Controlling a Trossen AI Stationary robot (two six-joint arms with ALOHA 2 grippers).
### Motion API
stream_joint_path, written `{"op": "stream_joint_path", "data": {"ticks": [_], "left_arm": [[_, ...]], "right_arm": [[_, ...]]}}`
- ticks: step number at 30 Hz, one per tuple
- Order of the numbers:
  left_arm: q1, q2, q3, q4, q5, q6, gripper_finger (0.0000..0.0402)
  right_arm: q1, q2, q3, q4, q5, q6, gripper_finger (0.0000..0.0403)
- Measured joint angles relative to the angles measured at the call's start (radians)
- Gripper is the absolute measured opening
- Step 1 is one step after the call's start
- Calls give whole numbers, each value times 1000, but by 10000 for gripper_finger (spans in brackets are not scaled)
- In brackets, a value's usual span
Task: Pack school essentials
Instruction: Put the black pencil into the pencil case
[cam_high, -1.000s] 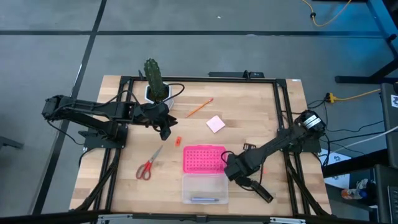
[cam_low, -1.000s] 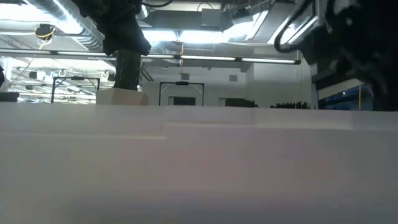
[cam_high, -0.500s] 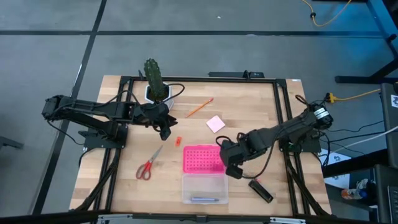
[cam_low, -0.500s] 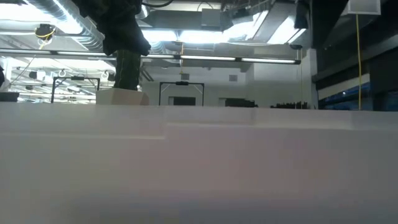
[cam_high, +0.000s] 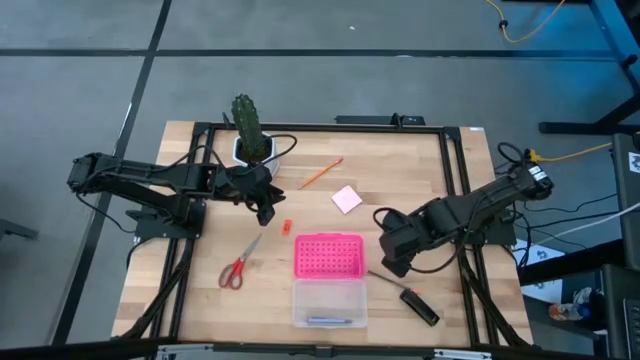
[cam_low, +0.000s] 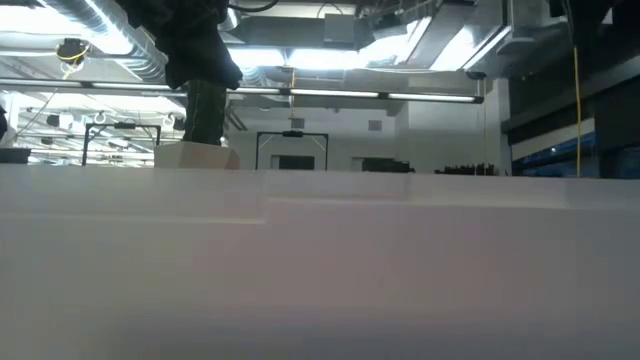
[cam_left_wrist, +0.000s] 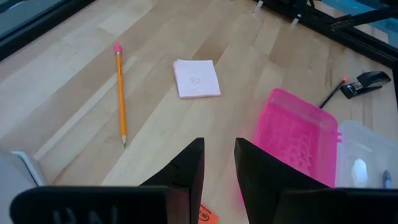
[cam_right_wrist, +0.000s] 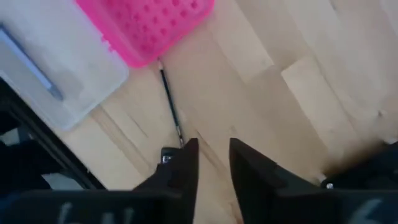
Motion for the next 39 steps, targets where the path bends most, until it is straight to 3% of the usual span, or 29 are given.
{"op": "stream_joint_path", "data": {"ticks": [6,9,14,20,30,39], "left_arm": [[0,0,0,5,1,-6,83],[0,0,0,5,2,-7,83],[0,0,0,5,2,21,83],[-1,0,0,4,2,19,83],[-1,0,0,2,2,27,83],[0,0,0,-1,2,27,83]], "right_arm": [[2,0,-158,88,-57,19,158],[2,-1,-277,246,-125,-1,174],[12,0,-434,531,-148,-81,181],[32,0,-539,634,-165,-115,181],[95,16,-577,786,-133,-33,181],[109,153,-541,774,-95,-28,181]]}}
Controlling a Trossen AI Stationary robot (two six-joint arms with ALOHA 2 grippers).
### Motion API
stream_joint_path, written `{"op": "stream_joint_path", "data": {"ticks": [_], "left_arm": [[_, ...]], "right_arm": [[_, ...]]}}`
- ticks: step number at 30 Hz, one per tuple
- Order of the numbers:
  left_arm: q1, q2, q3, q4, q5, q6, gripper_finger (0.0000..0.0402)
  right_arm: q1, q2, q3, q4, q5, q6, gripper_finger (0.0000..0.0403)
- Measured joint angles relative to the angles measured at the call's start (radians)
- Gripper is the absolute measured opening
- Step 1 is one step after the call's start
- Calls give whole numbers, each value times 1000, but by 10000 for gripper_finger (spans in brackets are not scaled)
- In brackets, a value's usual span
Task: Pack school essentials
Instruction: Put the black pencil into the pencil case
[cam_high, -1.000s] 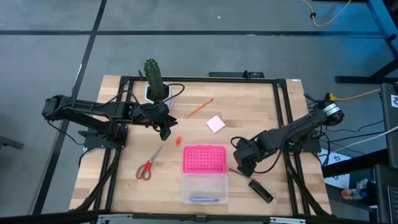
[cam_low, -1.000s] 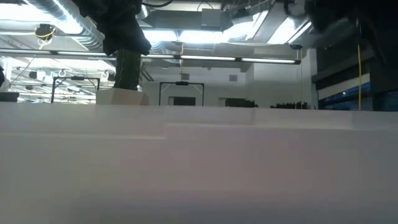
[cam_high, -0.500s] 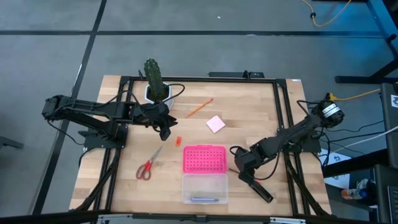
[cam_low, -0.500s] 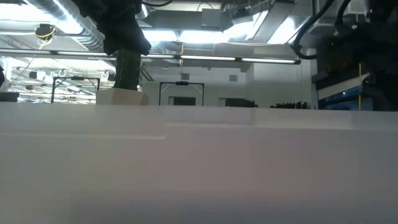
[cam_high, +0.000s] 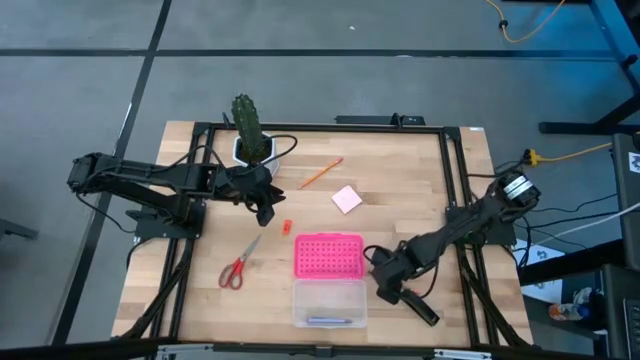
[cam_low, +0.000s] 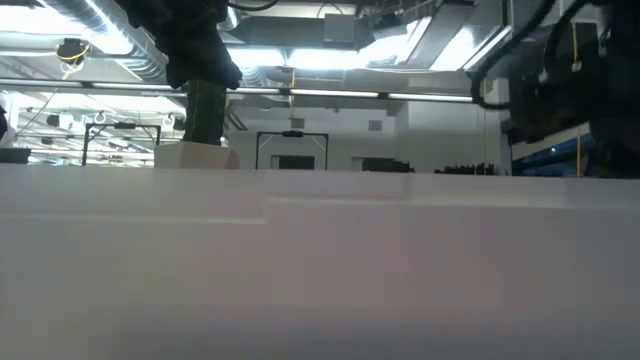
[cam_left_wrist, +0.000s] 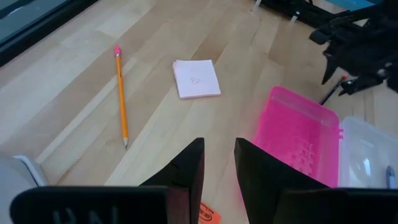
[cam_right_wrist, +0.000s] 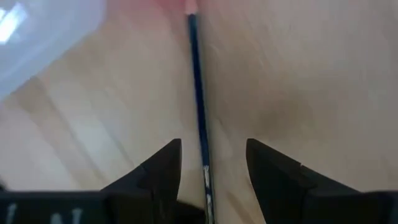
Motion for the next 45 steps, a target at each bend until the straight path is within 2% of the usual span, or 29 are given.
{"op": "stream_joint_path", "data": {"ticks": [8,12,17,24,32,36,39,45], "left_arm": [[0,0,0,1,0,0,83],[0,0,0,1,0,0,83],[0,0,0,1,0,0,83],[0,0,0,1,0,0,83],[0,0,0,1,0,0,83],[0,0,0,1,0,0,83],[0,0,0,1,0,0,83],[0,0,0,2,0,0,83]], "right_arm": [[-1,69,9,-1,-18,27,181],[-2,82,12,-48,-13,69,164],[-2,85,12,-65,4,79,115],[-14,85,10,-82,13,156,17],[-48,30,-2,-95,22,186,10],[-65,-16,-6,-176,73,225,8],[-64,-62,-5,-256,74,234,4],[-85,-172,16,-213,136,231,3]]}}
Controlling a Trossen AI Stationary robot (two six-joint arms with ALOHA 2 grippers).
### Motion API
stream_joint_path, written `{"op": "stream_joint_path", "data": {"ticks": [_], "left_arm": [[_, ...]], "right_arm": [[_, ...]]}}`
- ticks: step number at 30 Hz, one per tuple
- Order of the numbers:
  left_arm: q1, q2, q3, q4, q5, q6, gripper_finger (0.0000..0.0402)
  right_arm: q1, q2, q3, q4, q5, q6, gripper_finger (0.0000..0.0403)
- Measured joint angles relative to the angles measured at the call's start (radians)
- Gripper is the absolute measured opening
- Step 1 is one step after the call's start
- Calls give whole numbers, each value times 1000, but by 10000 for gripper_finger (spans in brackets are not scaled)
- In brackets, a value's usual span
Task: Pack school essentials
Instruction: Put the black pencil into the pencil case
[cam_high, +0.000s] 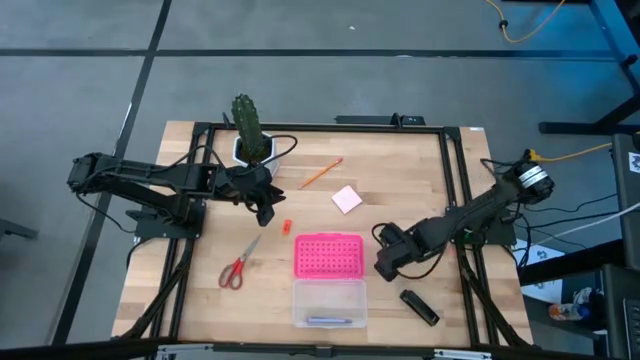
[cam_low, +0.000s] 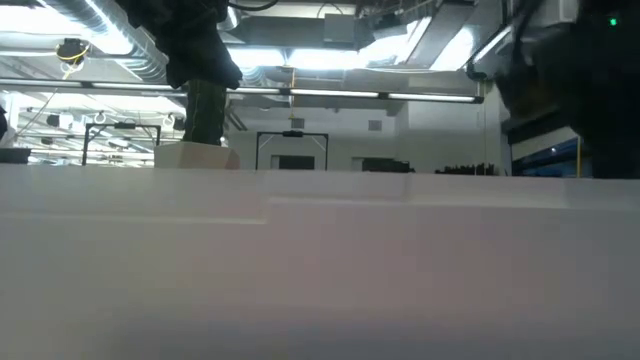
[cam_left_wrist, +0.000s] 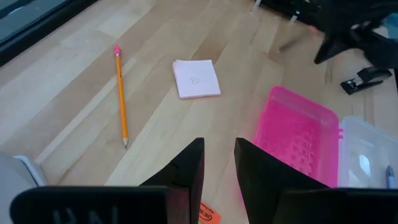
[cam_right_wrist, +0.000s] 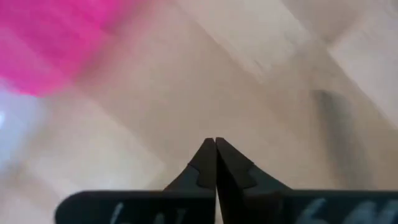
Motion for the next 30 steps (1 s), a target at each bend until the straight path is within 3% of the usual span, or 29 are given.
{"op": "stream_joint_path", "data": {"ticks": [5,11,14,18,21,25,30], "left_arm": [[0,0,0,0,0,0,83],[0,0,0,-2,0,0,83],[0,0,0,-2,0,0,83],[0,0,0,-2,0,0,83],[0,0,0,-1,0,0,83],[0,0,0,-1,0,0,83],[0,0,0,-1,0,-1,83]], "right_arm": [[-24,-70,65,-74,120,-5,2],[-27,-128,112,-227,125,40,11],[-28,-175,118,-307,106,142,13],[-27,-236,118,-561,55,362,12],[-27,-262,118,-723,-11,423,14],[-27,-270,118,-731,-46,394,30],[-29,-269,92,-714,-53,393,80]]}}
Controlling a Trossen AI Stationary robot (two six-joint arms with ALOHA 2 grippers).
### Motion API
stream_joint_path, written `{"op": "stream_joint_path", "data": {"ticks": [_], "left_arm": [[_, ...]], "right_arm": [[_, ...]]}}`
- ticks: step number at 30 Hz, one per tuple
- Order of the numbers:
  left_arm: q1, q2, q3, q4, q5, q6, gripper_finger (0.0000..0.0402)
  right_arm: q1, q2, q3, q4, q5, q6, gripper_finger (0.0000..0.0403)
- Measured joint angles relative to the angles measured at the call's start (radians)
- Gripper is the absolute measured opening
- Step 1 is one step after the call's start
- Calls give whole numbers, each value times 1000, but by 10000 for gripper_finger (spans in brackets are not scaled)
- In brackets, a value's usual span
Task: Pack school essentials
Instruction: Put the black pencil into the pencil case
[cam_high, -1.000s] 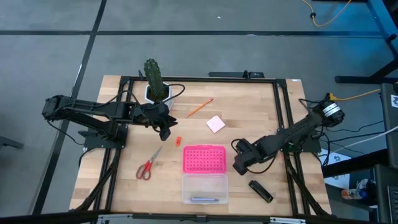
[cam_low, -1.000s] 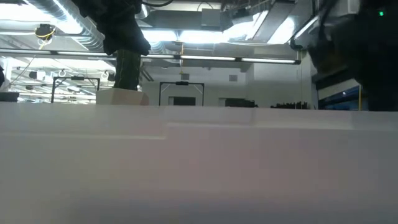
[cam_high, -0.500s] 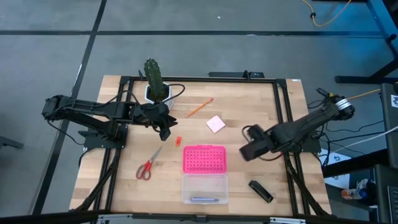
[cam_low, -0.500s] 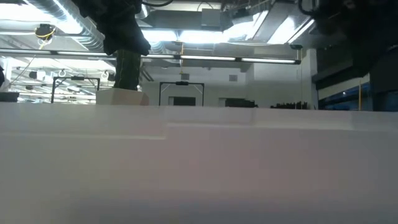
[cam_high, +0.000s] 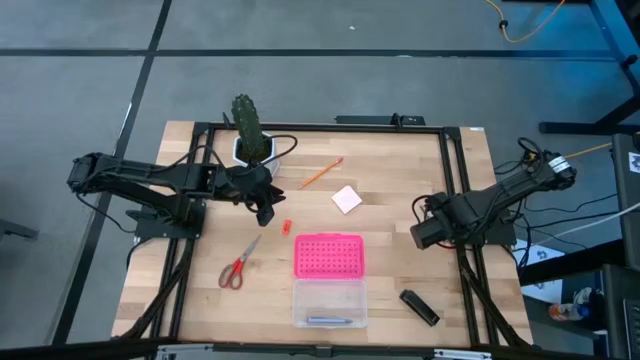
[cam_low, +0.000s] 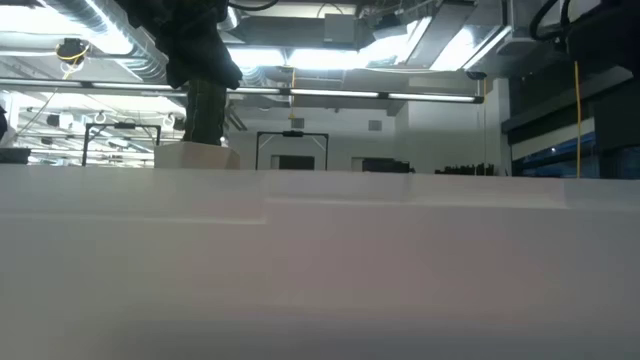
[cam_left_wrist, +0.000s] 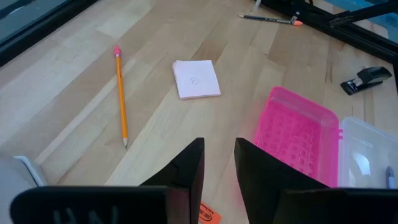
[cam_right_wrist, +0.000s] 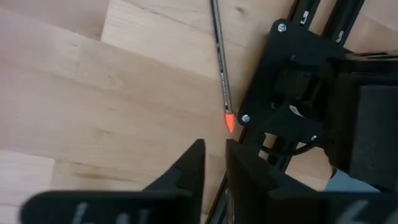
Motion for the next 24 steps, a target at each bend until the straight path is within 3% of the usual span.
{"op": "stream_joint_path", "data": {"ticks": [12,17,21,24], "left_arm": [[0,0,0,1,0,-1,83],[0,0,0,1,0,-2,83],[0,0,0,7,0,-4,83],[0,0,0,8,0,-4,83]], "right_arm": [[-94,1,-243,286,-196,-78,230],[-202,3,-335,310,-287,-235,243],[-286,19,-318,341,-252,-397,244],[-361,29,-321,371,-243,-419,244]]}}
